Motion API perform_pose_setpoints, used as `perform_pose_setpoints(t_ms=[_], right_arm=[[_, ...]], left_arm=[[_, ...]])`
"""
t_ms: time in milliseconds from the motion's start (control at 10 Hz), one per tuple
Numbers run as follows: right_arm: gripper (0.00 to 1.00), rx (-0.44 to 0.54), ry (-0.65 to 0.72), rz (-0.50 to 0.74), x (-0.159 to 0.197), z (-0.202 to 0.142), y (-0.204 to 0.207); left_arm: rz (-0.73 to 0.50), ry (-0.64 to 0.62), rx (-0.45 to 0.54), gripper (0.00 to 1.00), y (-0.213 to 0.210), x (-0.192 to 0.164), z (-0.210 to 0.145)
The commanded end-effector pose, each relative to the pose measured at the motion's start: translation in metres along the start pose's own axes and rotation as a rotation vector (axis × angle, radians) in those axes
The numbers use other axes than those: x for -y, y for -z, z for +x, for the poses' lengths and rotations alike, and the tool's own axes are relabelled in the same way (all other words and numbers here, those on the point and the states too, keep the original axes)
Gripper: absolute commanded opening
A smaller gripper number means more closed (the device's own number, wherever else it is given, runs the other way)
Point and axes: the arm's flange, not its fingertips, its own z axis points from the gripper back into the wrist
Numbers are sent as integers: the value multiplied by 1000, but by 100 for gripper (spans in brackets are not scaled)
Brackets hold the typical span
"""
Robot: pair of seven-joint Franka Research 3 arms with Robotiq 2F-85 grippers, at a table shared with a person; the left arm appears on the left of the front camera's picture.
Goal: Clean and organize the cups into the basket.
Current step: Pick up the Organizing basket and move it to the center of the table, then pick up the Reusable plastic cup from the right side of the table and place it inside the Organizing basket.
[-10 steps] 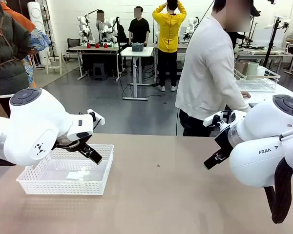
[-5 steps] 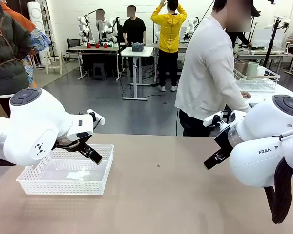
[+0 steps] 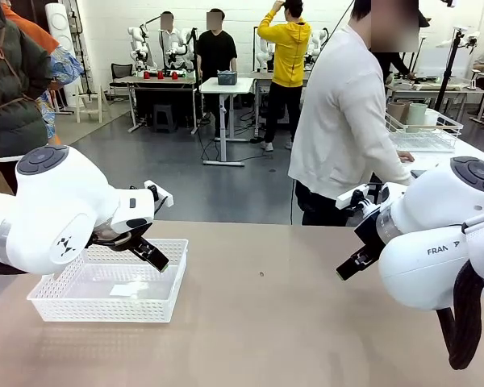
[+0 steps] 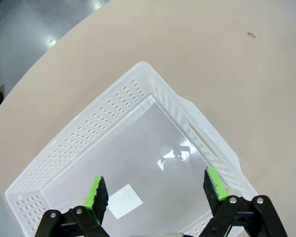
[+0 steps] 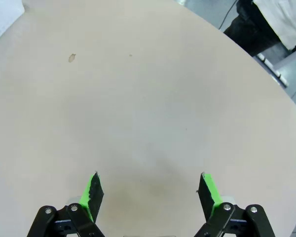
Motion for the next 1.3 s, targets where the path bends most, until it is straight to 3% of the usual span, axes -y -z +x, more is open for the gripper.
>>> perform_pose_setpoints(t_ms=[0, 100, 200, 500, 700, 1000, 1100, 1200], right_arm=[[100, 0, 0, 0, 0, 0, 0], [100, 0, 0, 0, 0, 0, 0], [100, 19, -17, -60, -8, -1, -30], [100, -17, -11, -79, -38, -9, -147], [100, -15, -44, -107, -49, -21, -212], [100, -73, -63, -98, -62, -32, -225], [100, -28, -53, -111, -51, -9, -241], [100, -28, -53, -111, -51, -9, -241]], left_arm=[[0, 0, 0, 100, 0, 0, 0], [0, 0, 0, 100, 0, 0, 0], [0, 0, 0, 100, 0, 0, 0], [-51, 129, -75, 100, -109, 17, 9], [25, 178, -47, 100, -172, 36, 4], [113, 186, 20, 100, -222, 44, 3], [48, 190, -23, 100, -205, 42, 5], [48, 190, -23, 100, -205, 42, 5]])
